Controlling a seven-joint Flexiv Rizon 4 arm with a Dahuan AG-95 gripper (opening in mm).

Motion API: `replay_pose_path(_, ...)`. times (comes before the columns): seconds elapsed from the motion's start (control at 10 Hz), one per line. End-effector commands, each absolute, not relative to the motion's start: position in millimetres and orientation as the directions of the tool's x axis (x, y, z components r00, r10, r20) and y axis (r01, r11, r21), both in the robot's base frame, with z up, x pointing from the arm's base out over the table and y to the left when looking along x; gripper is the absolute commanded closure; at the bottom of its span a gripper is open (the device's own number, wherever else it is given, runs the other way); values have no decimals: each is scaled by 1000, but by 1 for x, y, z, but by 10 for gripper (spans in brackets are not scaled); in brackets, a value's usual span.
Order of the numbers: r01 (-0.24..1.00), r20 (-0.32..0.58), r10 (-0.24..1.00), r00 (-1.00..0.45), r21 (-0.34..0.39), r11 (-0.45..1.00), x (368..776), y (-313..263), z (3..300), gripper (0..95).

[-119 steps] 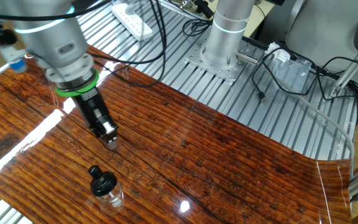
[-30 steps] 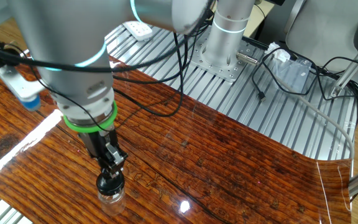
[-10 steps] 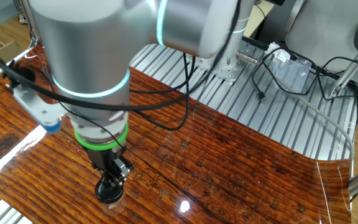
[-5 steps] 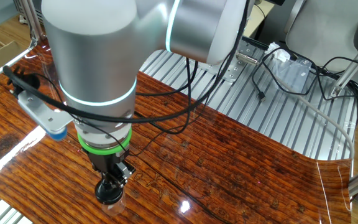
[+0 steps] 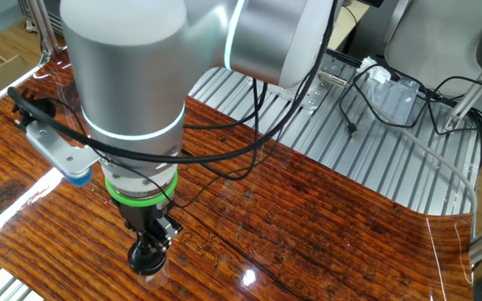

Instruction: Screw the lid onto the jar

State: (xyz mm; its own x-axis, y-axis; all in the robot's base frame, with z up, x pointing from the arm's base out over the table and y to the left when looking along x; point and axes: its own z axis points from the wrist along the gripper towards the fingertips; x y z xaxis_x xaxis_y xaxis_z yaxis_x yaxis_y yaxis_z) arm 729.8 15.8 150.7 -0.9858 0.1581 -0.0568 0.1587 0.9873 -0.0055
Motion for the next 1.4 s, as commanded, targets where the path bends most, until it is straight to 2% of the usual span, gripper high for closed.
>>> replay_pose_path(0.1,161,-76,160,-984,4,987,727,15,151,950)
replay_pose_path(0.9,158,-142,160,-977,28,987,726,15,154,950)
replay_pose_path(1.4,156,-59,157,-986,15,988,727,16,150,950)
